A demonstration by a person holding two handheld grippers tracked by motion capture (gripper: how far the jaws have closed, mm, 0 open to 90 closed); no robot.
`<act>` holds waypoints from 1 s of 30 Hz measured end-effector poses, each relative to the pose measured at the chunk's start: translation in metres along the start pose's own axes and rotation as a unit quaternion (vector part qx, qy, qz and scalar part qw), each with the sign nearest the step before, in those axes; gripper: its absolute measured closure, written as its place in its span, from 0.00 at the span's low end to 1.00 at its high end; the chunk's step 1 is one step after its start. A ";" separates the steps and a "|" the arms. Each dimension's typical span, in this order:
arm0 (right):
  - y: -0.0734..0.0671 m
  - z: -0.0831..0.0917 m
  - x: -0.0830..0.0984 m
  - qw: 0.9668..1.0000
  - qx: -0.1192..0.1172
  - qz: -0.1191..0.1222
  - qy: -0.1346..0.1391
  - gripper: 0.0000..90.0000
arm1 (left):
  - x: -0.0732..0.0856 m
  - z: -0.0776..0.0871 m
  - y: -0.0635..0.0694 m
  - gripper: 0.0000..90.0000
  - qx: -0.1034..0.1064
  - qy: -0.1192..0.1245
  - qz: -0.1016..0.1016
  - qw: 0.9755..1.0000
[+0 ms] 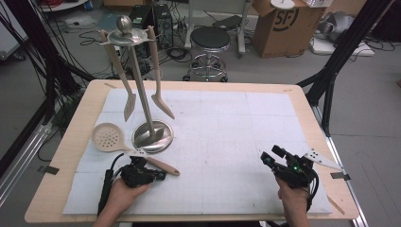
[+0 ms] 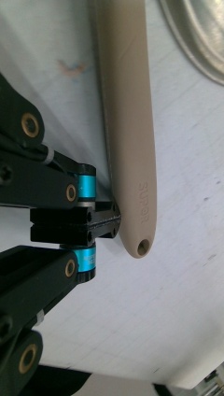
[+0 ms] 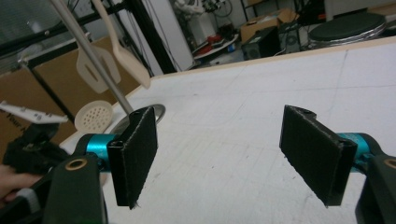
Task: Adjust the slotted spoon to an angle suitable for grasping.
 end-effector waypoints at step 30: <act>0.005 0.001 0.002 1.000 -0.005 -0.016 -0.004 0.30 | -0.055 0.040 -0.087 1.00 -0.104 0.043 0.044 0.993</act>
Point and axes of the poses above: each handheld gripper's, and its own axes: z roughly backward along the jaws, x roughly out of its underside, y roughly to its right, the point moved 5 cm from there along -z, roughly forward along the jaws, and after that the axes turned 6 degrees about -x, right-handed, at the moved point
